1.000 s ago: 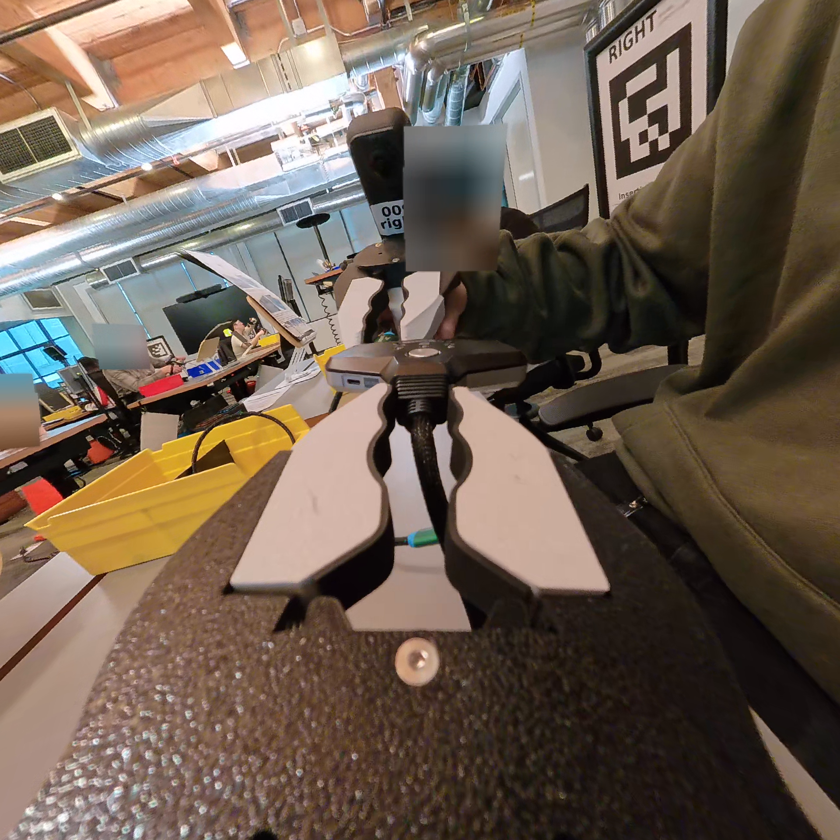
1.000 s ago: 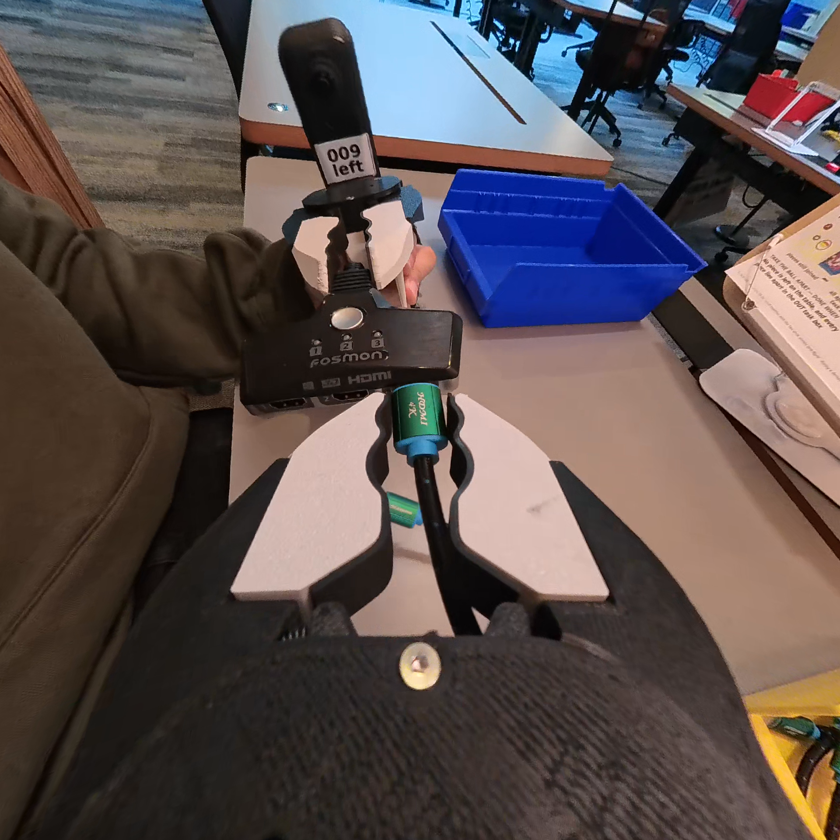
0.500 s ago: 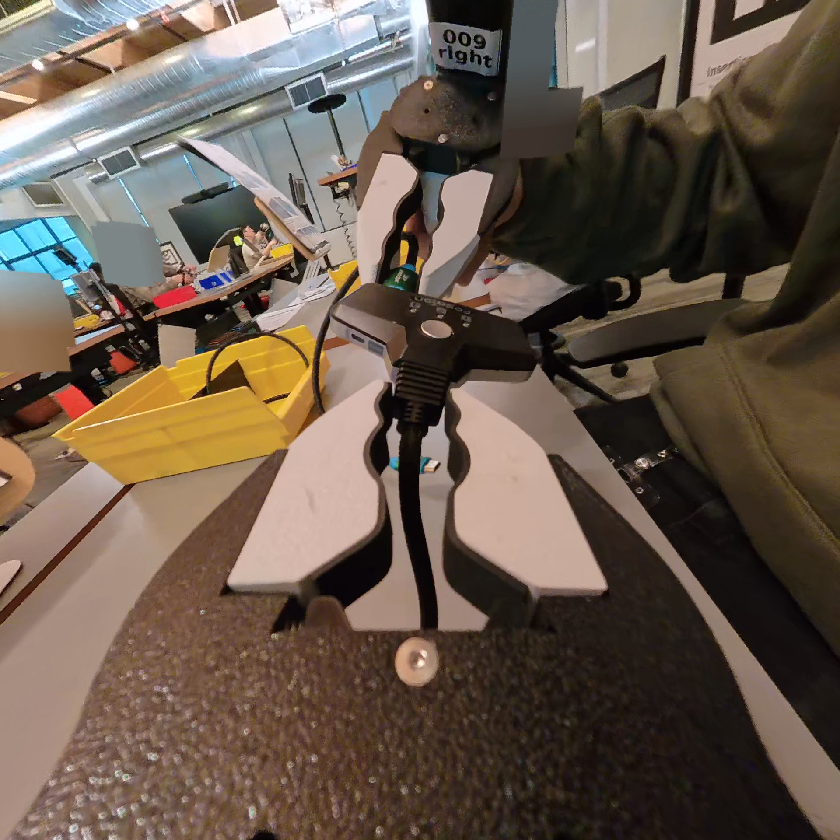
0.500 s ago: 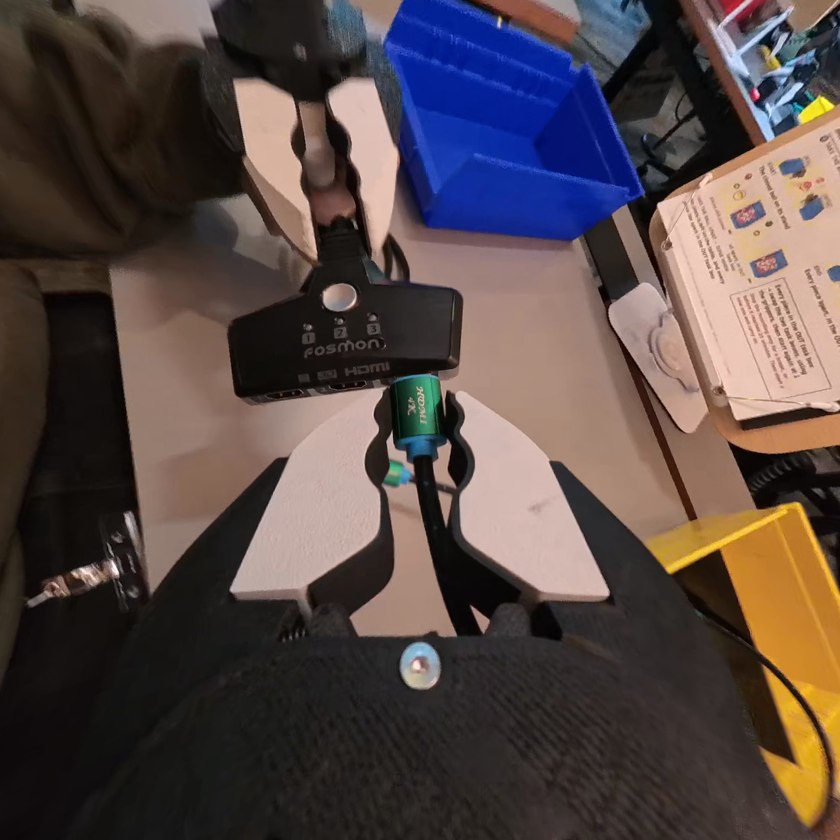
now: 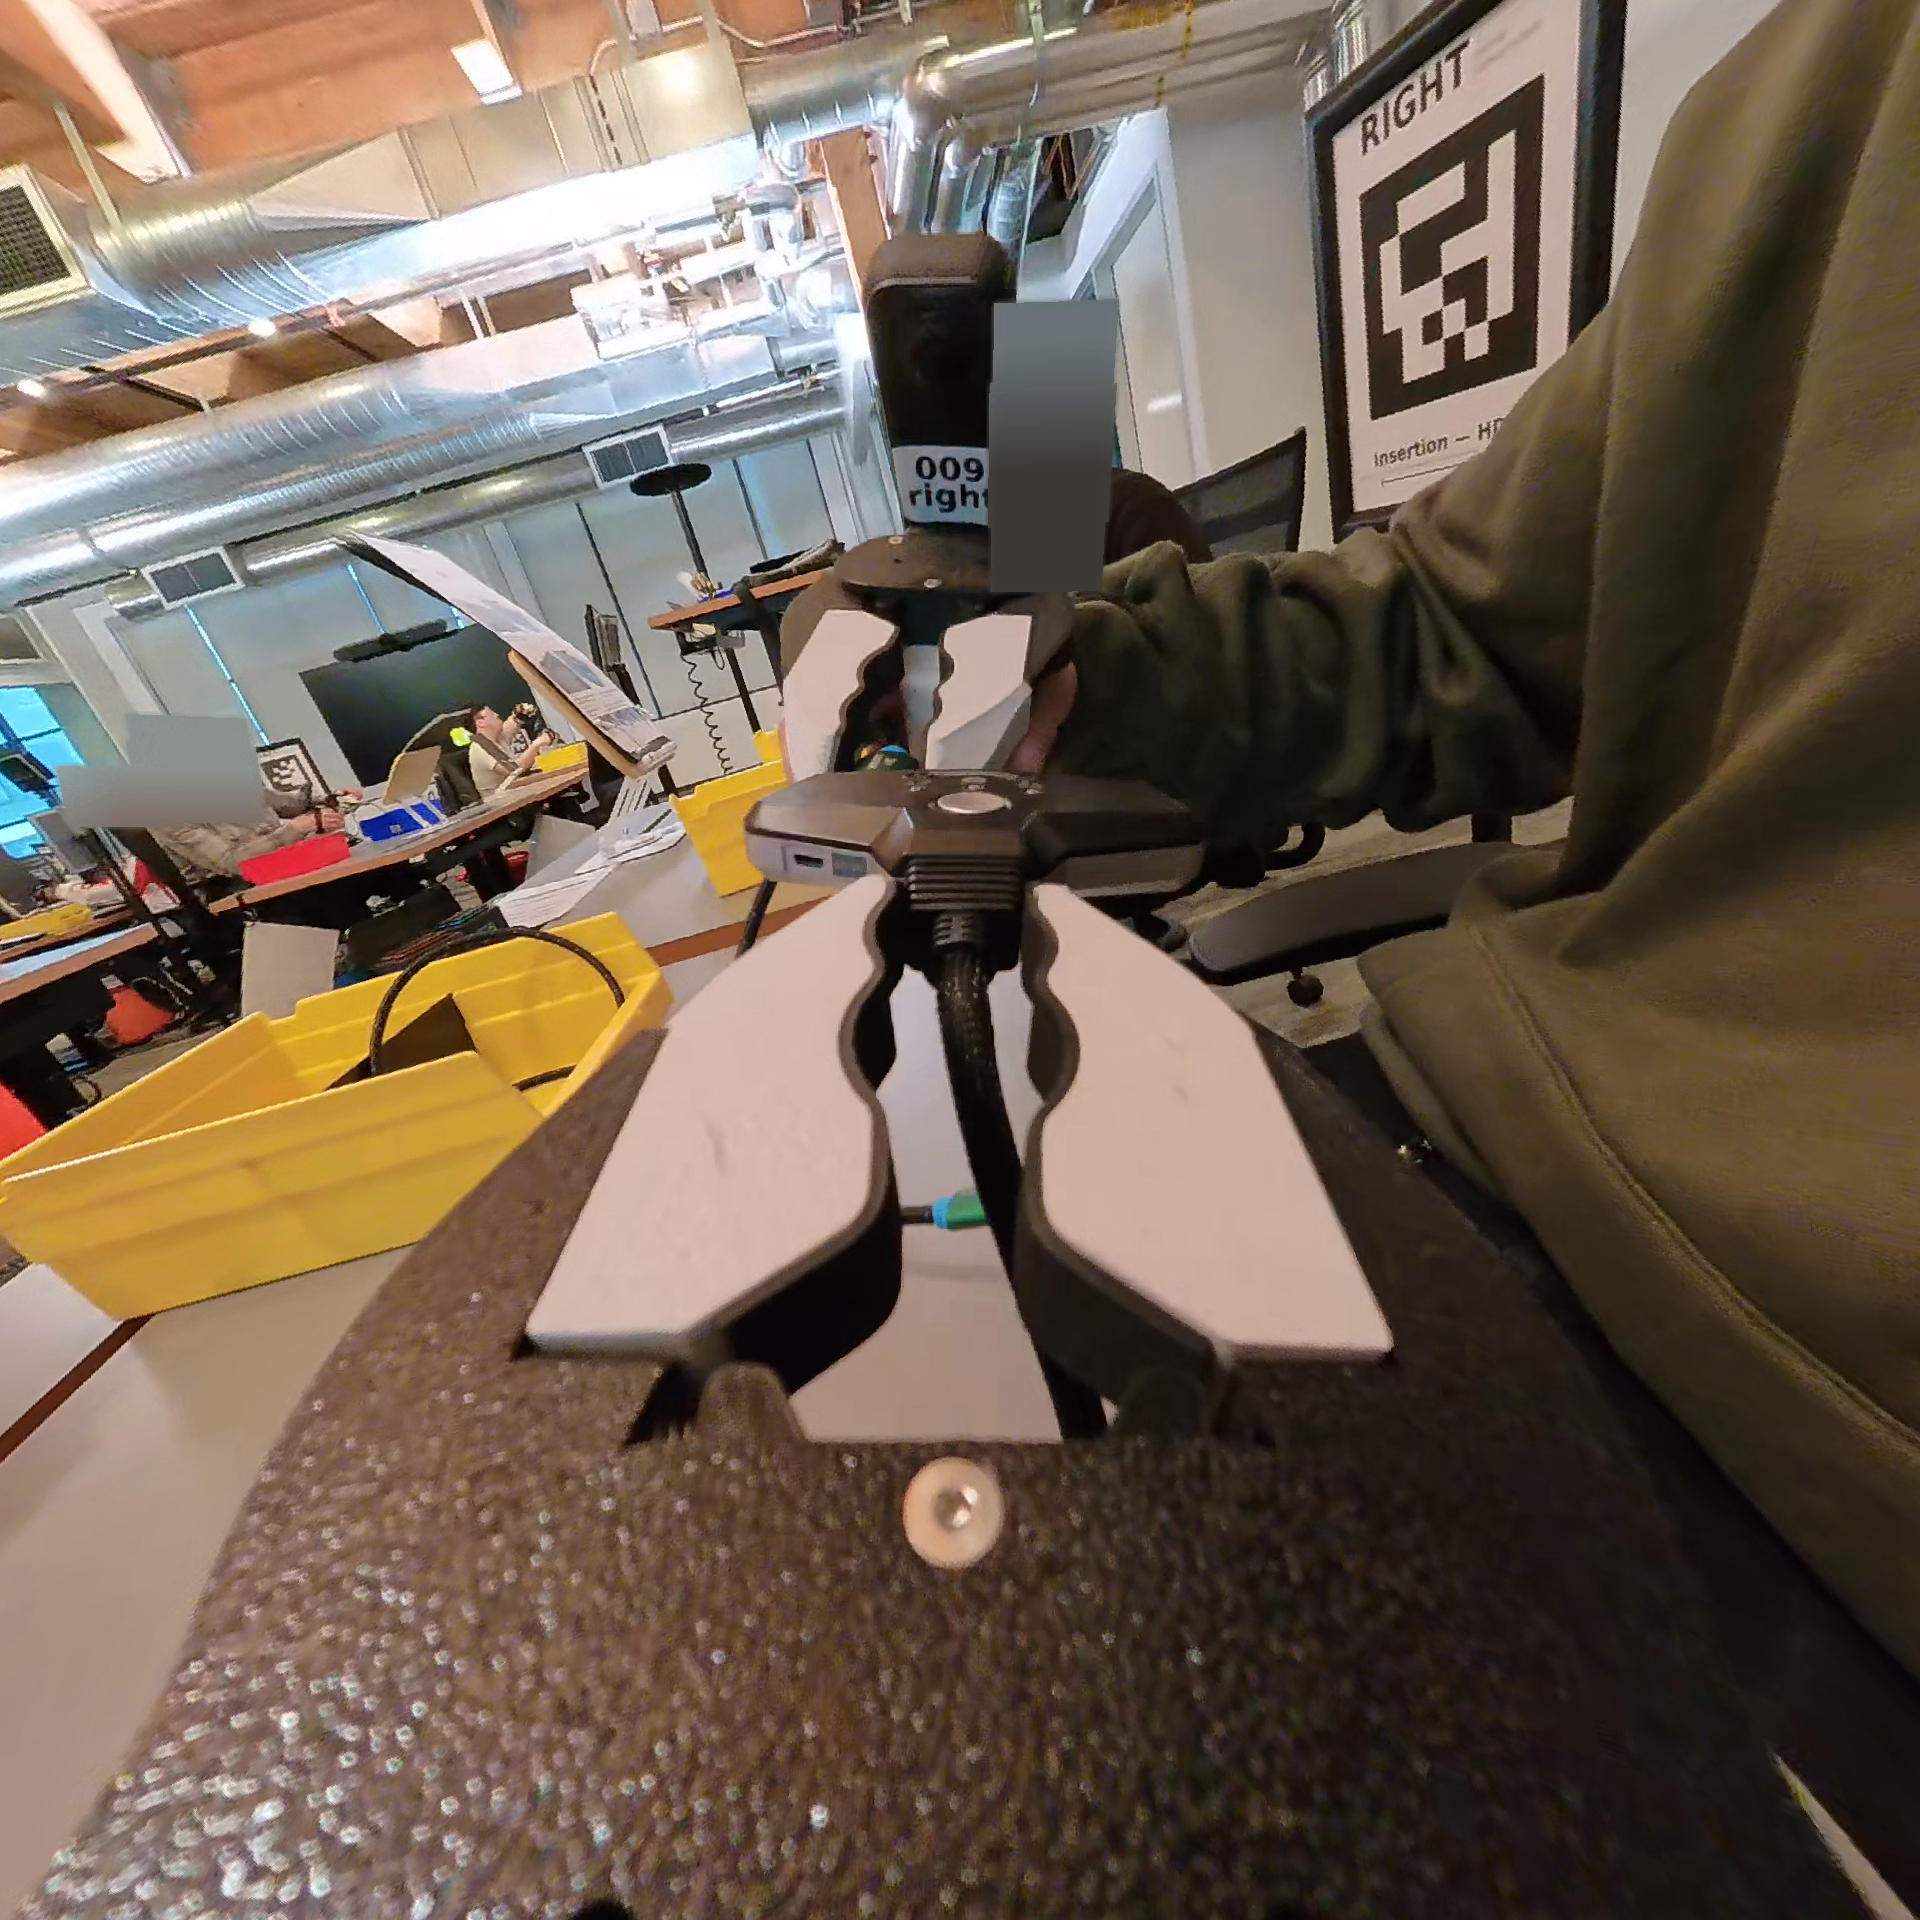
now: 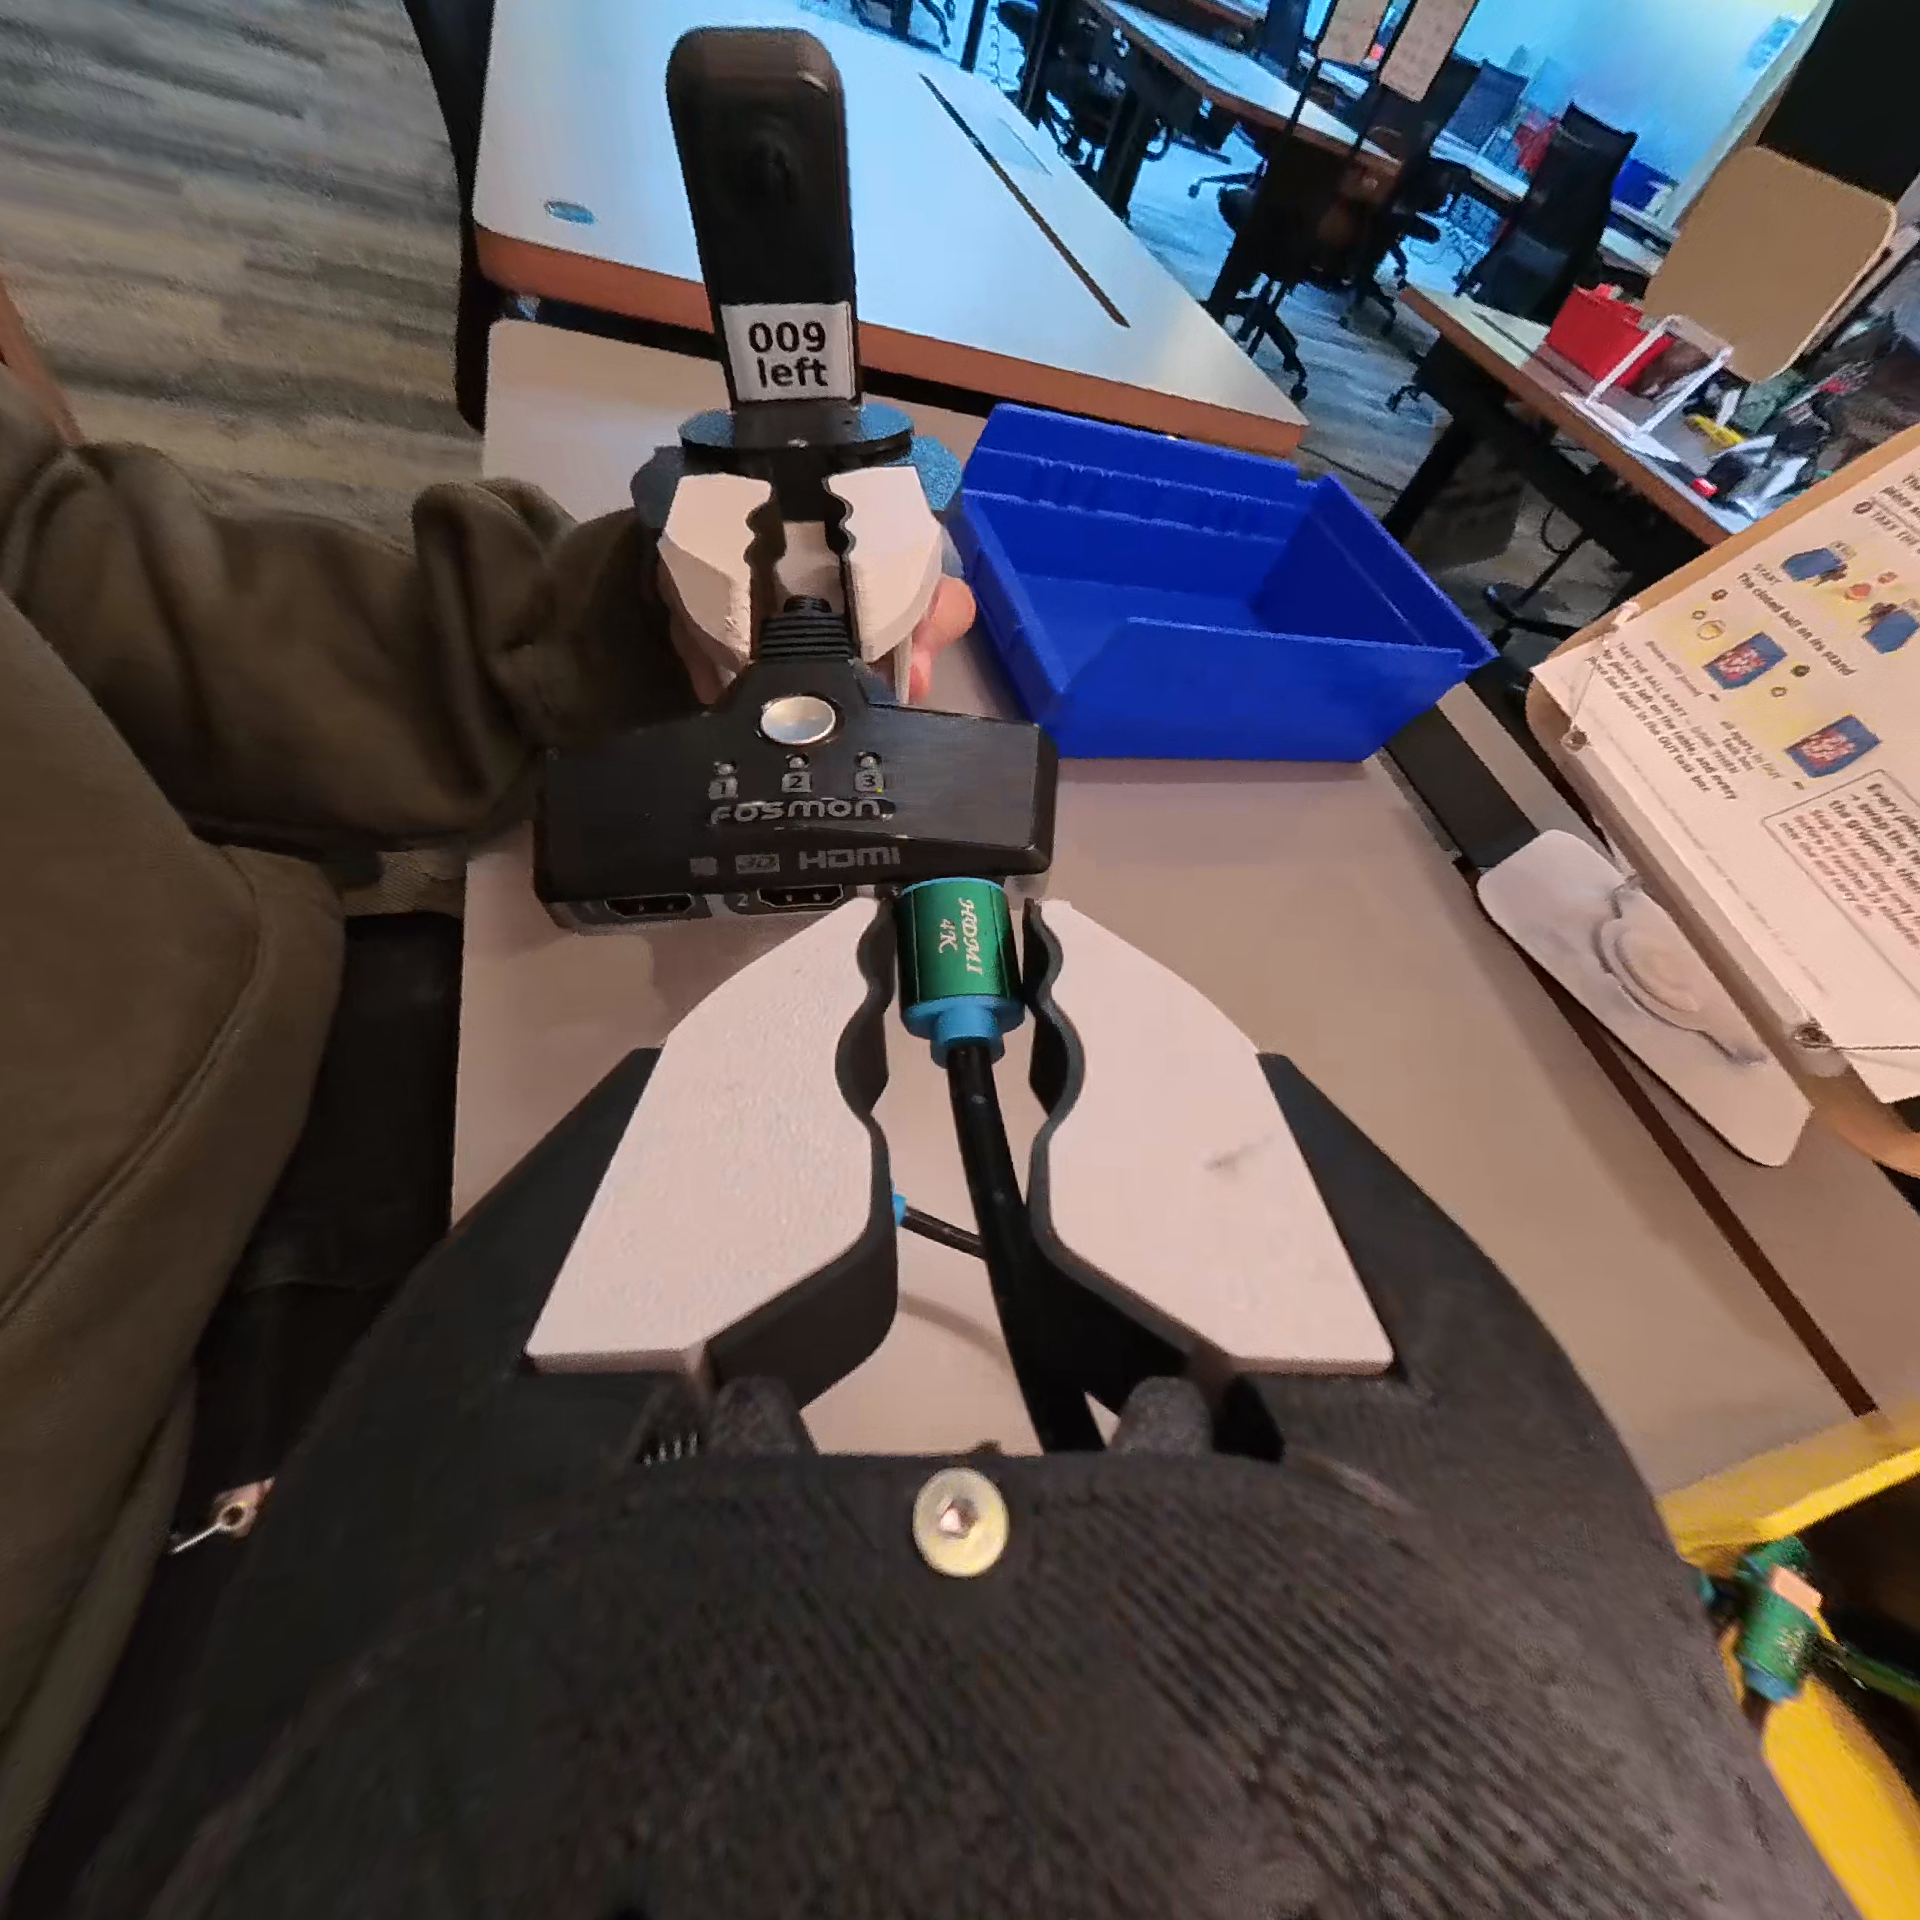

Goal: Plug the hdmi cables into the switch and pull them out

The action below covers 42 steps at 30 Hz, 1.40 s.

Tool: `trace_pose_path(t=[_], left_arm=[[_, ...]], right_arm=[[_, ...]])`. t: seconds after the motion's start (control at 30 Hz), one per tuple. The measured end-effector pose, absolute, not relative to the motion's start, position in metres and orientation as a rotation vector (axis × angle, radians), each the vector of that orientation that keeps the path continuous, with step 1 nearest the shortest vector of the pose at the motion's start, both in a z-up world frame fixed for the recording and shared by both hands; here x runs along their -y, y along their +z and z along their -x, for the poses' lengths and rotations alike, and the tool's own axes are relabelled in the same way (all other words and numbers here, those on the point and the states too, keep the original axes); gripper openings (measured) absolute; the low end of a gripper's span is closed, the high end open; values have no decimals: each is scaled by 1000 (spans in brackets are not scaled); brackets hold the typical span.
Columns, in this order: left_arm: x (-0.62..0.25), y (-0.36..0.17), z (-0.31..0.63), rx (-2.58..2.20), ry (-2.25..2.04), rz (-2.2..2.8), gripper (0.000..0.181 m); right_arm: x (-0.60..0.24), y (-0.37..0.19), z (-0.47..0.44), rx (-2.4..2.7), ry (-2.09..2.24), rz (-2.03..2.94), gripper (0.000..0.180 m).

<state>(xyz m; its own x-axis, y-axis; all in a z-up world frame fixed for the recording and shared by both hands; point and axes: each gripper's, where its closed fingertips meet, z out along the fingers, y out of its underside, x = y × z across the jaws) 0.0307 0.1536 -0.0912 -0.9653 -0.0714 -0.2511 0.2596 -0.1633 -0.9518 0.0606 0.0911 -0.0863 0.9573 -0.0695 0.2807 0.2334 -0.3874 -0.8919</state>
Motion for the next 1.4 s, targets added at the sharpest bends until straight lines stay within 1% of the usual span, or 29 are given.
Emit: trace_pose_path(t=[0.43,0.67,1.0,1.2,1.4], left_arm=[[-148,-94,-29,-1890,-2259,-229,21],[-151,-96,-32,-1871,-2298,-205,21],[-152,-97,-31,-1875,-2315,-219,21],[-149,-103,-32,-1921,-2222,-224,21],[-147,-104,-38,-1955,-2128,-192,21]], right_arm=[[-86,-89,-56,111,-210,1896,22],[-88,-85,-57,120,-289,1880,22],[-90,-88,-55,109,-280,1889,22],[-85,-100,-57,67,-252,1981,22],[-81,-101,-63,73,-362,2070,22]])
